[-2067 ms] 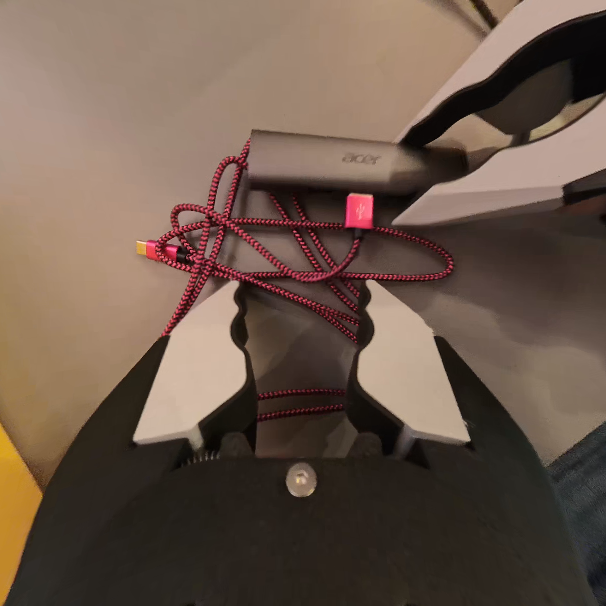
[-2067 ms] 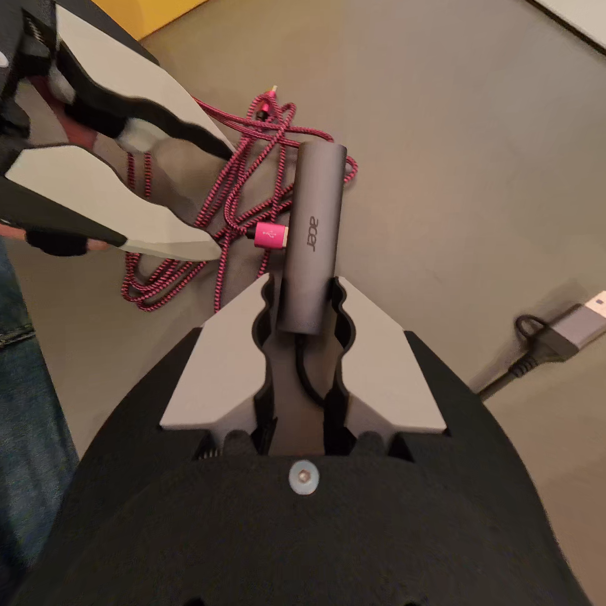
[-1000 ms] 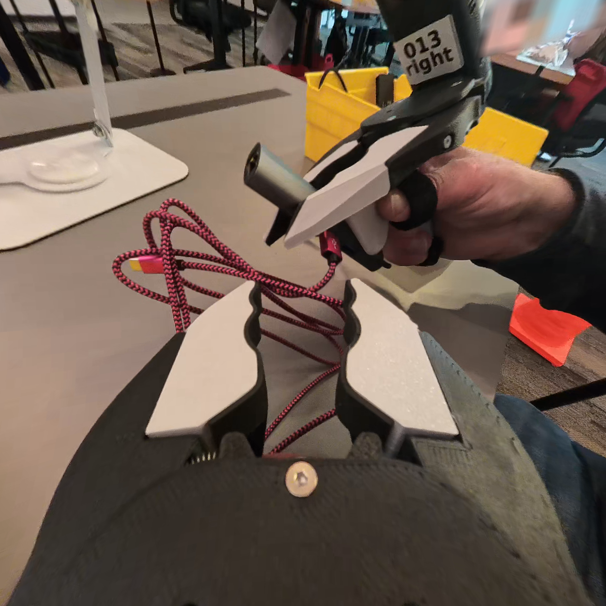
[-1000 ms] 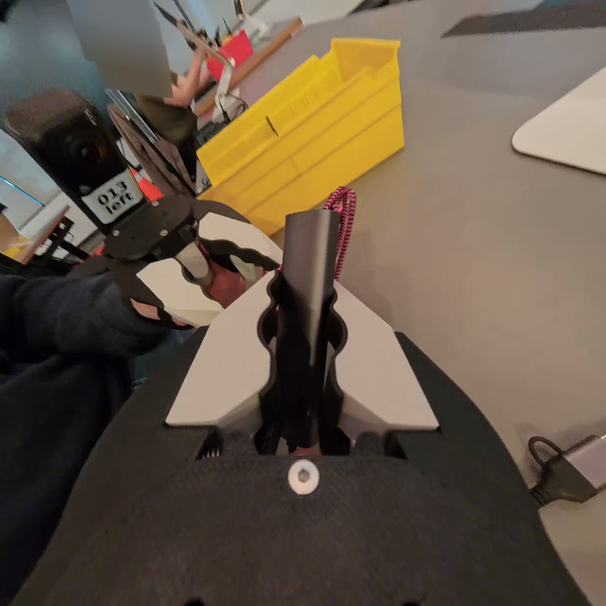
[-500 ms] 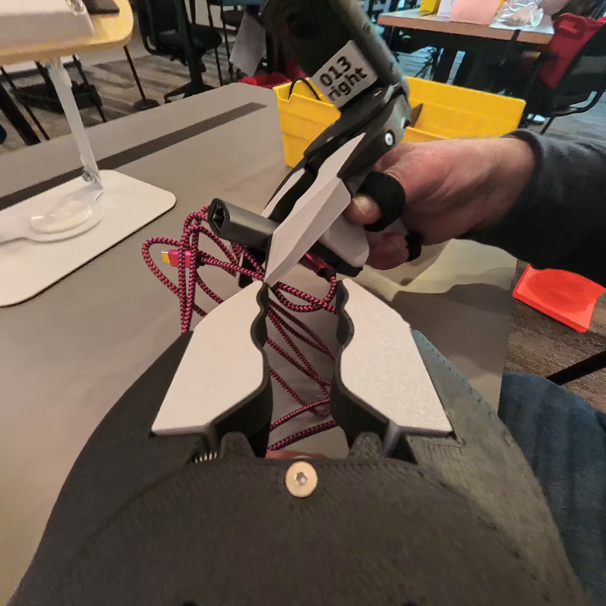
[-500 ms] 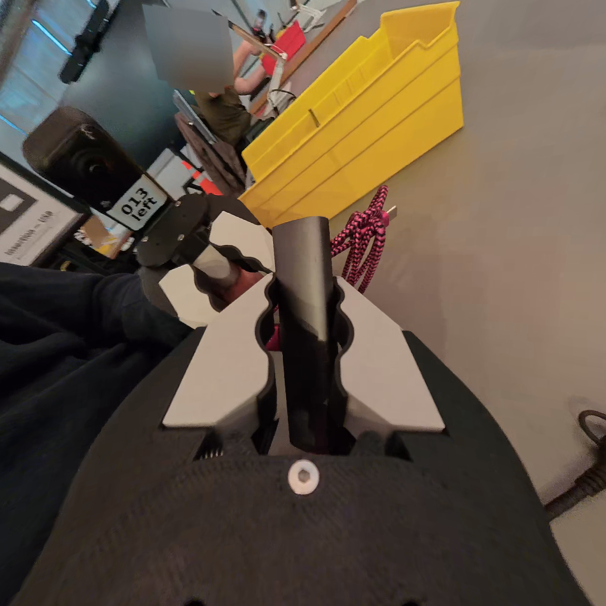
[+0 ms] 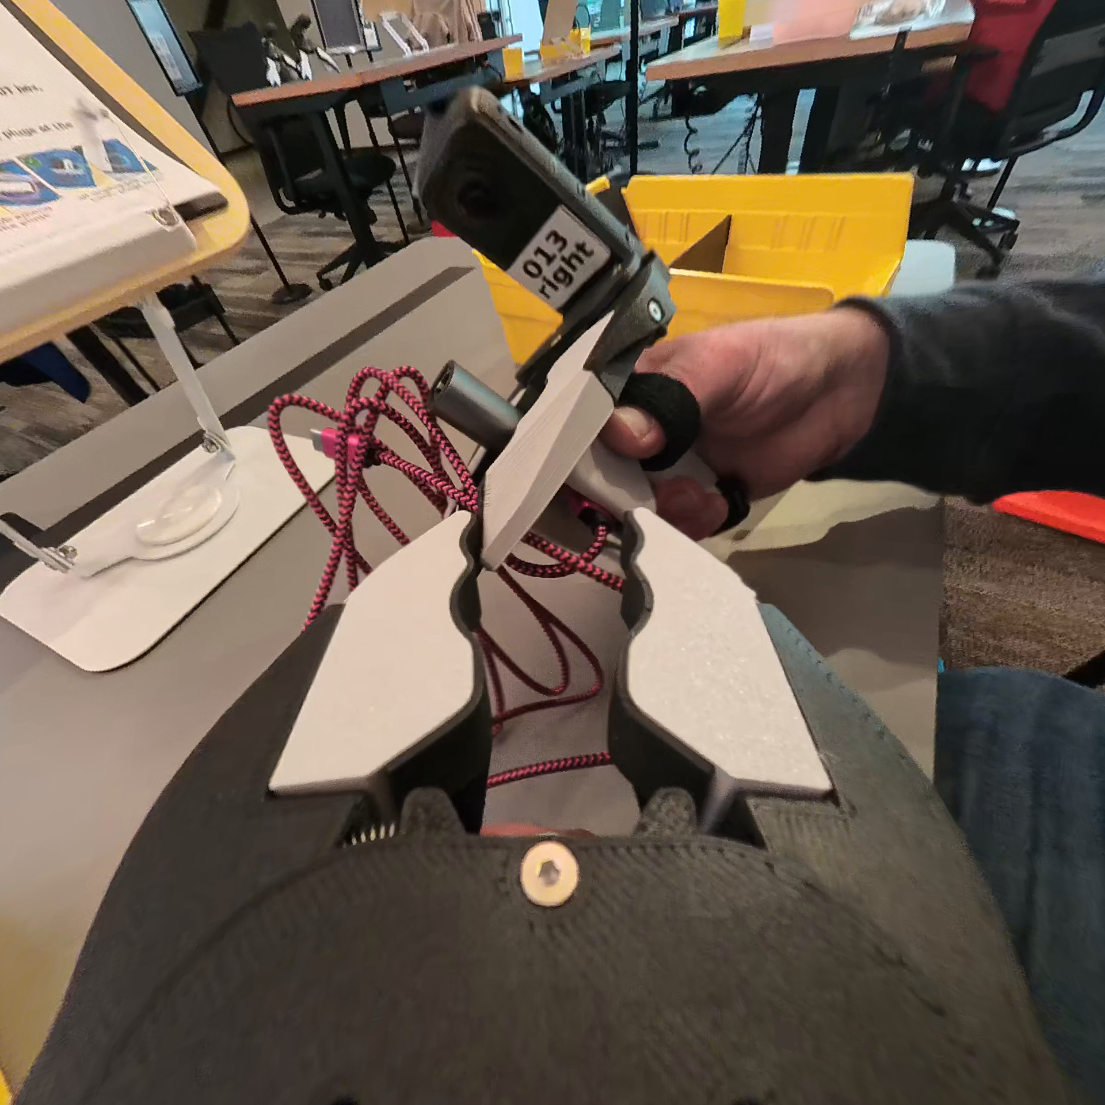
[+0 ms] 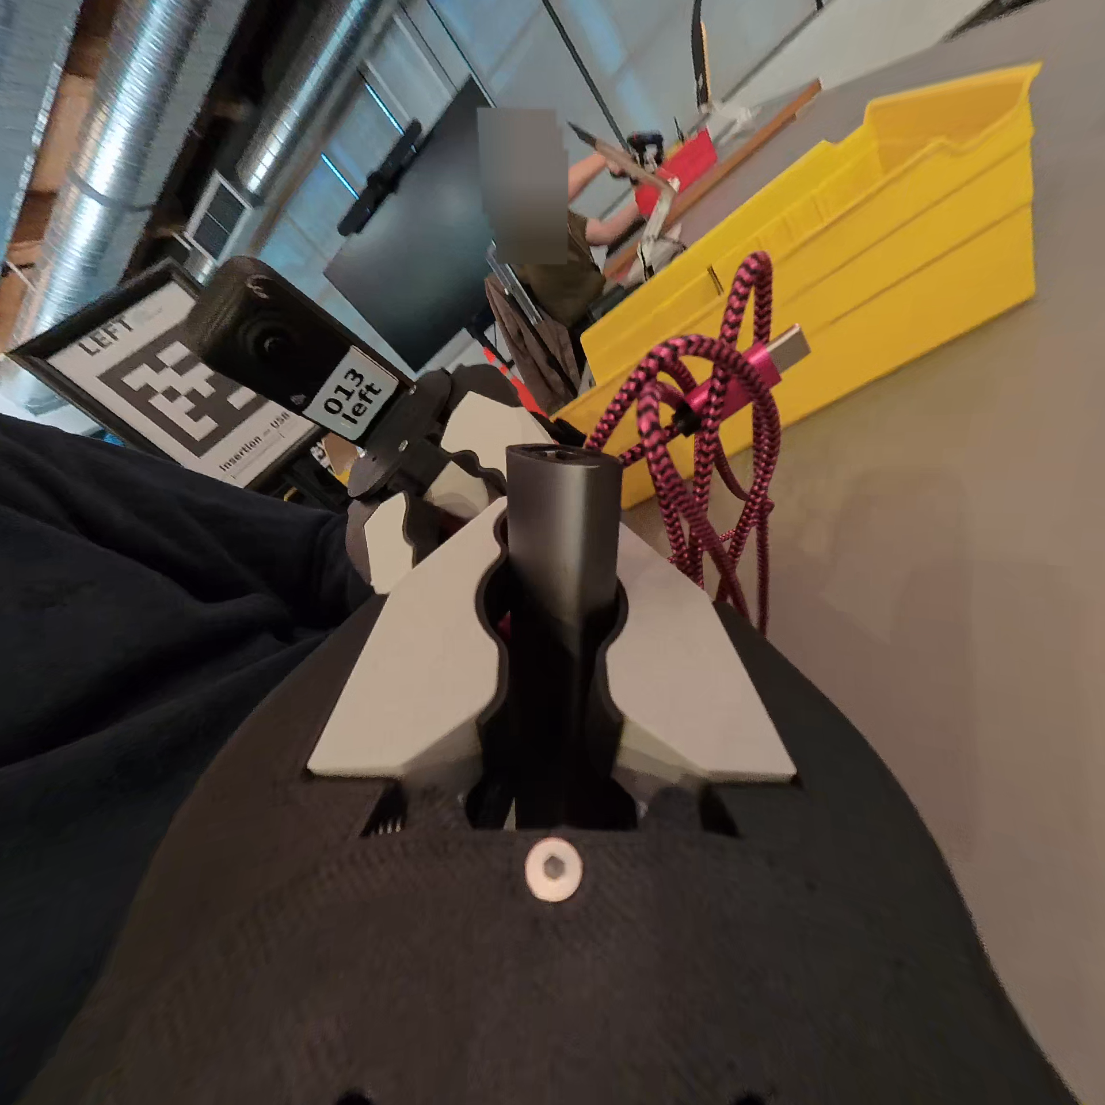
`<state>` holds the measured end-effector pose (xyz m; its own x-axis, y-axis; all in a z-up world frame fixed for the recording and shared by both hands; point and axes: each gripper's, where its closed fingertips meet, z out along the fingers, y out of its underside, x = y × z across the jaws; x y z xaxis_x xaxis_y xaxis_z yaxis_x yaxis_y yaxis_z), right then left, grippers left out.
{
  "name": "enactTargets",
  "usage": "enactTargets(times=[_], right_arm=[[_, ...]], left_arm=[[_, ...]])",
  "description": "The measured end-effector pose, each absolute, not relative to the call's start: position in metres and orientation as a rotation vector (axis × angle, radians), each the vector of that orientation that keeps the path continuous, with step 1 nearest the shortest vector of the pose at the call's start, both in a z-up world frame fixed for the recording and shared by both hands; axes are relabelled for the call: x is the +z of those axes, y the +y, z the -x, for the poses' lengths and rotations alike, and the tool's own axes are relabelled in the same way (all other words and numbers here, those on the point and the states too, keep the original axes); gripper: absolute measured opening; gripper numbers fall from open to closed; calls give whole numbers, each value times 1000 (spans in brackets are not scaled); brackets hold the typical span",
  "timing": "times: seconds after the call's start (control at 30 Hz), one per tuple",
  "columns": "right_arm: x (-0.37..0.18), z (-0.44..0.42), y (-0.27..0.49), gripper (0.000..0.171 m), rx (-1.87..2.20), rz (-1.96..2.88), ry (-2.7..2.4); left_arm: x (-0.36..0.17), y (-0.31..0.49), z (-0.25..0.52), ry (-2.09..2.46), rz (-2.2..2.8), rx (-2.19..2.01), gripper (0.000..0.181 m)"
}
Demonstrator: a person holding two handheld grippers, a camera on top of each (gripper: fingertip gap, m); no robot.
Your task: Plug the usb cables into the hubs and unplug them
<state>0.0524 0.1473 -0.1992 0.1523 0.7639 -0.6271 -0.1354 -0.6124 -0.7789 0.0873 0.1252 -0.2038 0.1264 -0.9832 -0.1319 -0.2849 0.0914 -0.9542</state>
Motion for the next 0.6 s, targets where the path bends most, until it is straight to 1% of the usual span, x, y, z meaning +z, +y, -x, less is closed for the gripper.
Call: enactTargets(times=[0.23, 0.33, 0.37, 0.4, 0.47, 0.5, 0.6], right_arm=[[-176, -50, 151, 18, 1524, 1557, -600], [-159, -59, 155, 18, 1600, 1460, -517], [-156, -64, 156, 18, 1613, 1439, -487], [-154, -67, 157, 18, 1607, 1427, -464], [-148, -68, 155, 17, 1579, 1426, -485], [-148, -68, 155, 17, 1561, 1445, -497], [-148, -61, 155, 16, 1588, 1466, -520]], left_arm=[[-179, 120, -86, 1281, 1352, -979, 58], [-160, 114, -82, 1197, 1359, -1177, 76], [-155, 111, -80, 1191, 1383, -1267, 84], [-152, 111, -78, 1188, 1395, -1290, 88], [-146, 112, -74, 1182, 1362, -1243, 86], [-143, 110, -74, 1187, 1342, -1238, 81], [-147, 108, -79, 1220, 1359, -1186, 80]])
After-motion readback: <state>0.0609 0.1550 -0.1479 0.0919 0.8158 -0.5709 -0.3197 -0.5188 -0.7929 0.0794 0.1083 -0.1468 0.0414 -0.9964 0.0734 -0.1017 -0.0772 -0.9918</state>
